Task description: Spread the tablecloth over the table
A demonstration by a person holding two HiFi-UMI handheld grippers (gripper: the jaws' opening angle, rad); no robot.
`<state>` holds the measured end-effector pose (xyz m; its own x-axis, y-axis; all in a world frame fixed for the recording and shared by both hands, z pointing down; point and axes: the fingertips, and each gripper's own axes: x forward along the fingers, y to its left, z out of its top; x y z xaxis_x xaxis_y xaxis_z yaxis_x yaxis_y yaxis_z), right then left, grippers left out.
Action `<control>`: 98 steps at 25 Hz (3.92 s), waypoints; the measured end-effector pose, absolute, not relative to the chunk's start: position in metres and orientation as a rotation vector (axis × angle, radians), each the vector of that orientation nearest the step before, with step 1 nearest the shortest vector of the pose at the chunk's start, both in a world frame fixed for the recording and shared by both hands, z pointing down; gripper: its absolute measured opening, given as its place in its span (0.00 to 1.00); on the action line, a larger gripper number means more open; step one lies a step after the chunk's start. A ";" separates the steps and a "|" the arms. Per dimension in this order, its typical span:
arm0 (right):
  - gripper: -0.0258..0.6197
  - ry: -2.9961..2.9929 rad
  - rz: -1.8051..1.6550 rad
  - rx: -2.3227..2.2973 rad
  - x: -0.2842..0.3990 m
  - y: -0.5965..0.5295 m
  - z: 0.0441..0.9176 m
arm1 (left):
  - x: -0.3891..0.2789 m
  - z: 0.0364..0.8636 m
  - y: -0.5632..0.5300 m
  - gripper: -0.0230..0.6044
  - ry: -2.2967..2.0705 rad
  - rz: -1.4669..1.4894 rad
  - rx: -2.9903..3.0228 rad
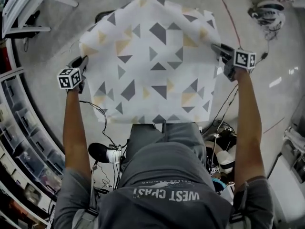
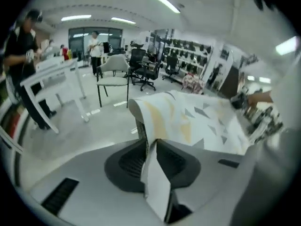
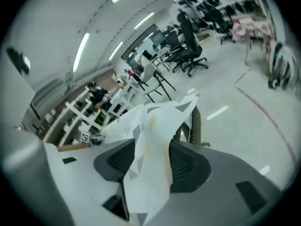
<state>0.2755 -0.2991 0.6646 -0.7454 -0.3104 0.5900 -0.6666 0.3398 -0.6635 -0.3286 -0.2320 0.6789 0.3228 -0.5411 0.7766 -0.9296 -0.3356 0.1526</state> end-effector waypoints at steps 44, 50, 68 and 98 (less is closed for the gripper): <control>0.08 -1.814 1.131 1.191 0.312 -0.343 0.756 | -0.341 0.687 -0.301 0.13 -1.701 1.056 1.972; 0.08 -1.767 1.129 1.222 0.314 -0.336 0.759 | -0.264 0.709 -0.262 0.13 -1.495 1.122 2.149; 0.31 -1.928 0.819 1.483 0.273 -0.296 0.632 | -0.235 0.608 -0.214 0.13 -1.521 0.844 2.277; 0.05 -2.824 -0.077 0.820 -0.077 0.029 0.173 | -0.191 0.168 -0.009 0.10 -1.547 -0.004 2.935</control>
